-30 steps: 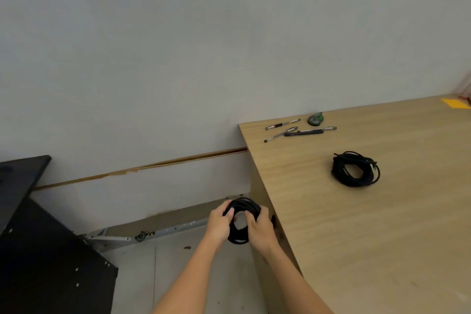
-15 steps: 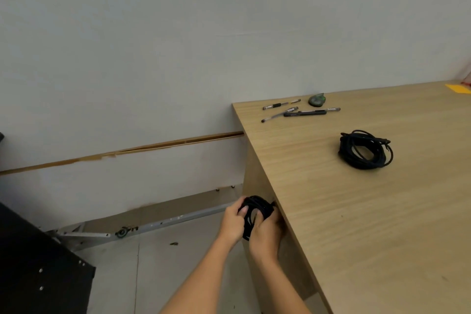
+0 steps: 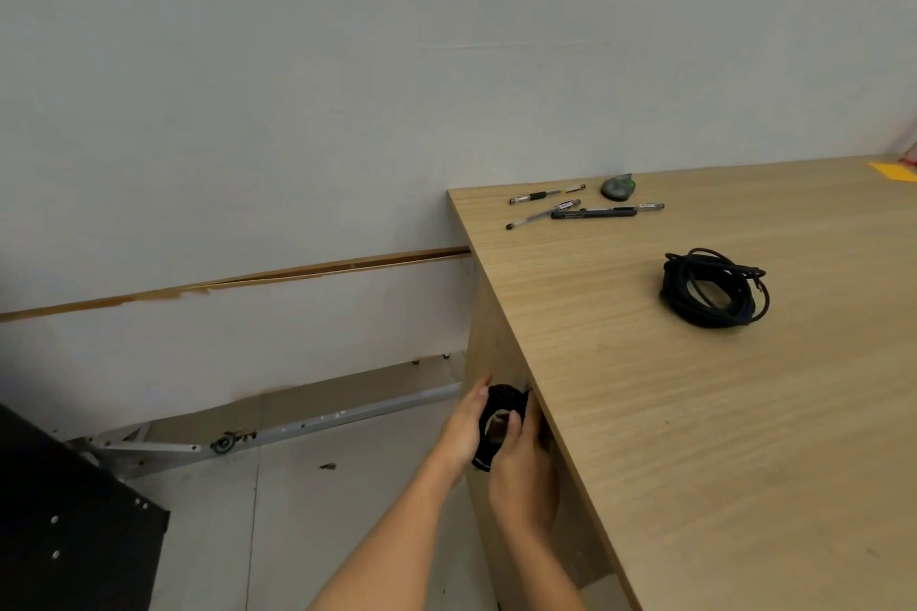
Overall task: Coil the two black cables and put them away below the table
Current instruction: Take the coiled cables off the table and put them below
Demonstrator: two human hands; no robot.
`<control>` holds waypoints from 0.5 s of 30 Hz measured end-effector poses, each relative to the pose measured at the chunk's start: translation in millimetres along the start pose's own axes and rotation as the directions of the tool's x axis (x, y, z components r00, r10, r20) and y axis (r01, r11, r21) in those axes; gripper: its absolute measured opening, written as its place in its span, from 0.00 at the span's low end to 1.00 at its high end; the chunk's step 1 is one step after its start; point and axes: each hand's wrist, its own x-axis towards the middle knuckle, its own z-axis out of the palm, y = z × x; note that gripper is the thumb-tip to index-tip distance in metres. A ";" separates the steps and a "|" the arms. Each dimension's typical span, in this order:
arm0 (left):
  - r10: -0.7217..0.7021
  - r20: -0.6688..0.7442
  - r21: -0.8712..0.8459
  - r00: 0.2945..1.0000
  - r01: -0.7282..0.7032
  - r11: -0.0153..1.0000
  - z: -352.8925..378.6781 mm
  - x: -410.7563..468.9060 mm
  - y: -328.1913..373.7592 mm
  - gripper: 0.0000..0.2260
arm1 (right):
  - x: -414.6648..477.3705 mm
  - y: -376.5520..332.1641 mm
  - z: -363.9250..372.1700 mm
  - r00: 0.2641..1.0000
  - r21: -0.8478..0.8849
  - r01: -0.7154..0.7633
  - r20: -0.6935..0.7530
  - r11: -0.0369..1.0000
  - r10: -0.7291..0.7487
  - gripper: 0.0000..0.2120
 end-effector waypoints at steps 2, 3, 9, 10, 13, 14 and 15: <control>0.058 -0.011 0.030 0.998 -0.058 0.998 1.9 3.3 -3.6 0.19 | 3.2 6.6 6.0 0.998 -0.007 0.049 -0.049 0.999 -0.049 0.24; 0.080 -0.016 0.033 0.997 -0.080 0.996 2.8 4.5 -4.8 0.18 | 3.7 8.7 7.7 0.994 -0.030 0.072 -0.086 0.997 -0.075 0.25; 0.209 -0.168 0.184 0.964 -0.177 0.967 8.8 15.9 -25.2 0.12 | 14.0 31.7 20.0 0.988 -0.237 0.116 -0.070 0.965 -0.136 0.28; 0.222 -0.203 0.239 0.954 -0.172 0.956 9.5 15.5 -26.9 0.14 | 15.9 35.2 24.6 0.988 -0.238 0.108 -0.077 0.965 -0.130 0.27; 0.185 -0.241 0.340 0.953 -0.096 0.935 9.6 12.0 -24.5 0.19 | 6.1 21.6 12.7 0.978 -0.190 0.142 -0.123 0.971 -0.168 0.26; 0.149 -0.243 0.383 0.959 -0.046 0.923 9.9 11.4 -21.4 0.18 | 4.8 17.7 9.1 0.975 -0.166 0.149 -0.142 0.975 -0.173 0.25; 0.106 -0.249 0.427 0.963 0.011 0.904 10.0 10.6 -17.0 0.18 | 4.5 13.9 6.4 0.983 -0.136 0.129 -0.114 0.982 -0.145 0.24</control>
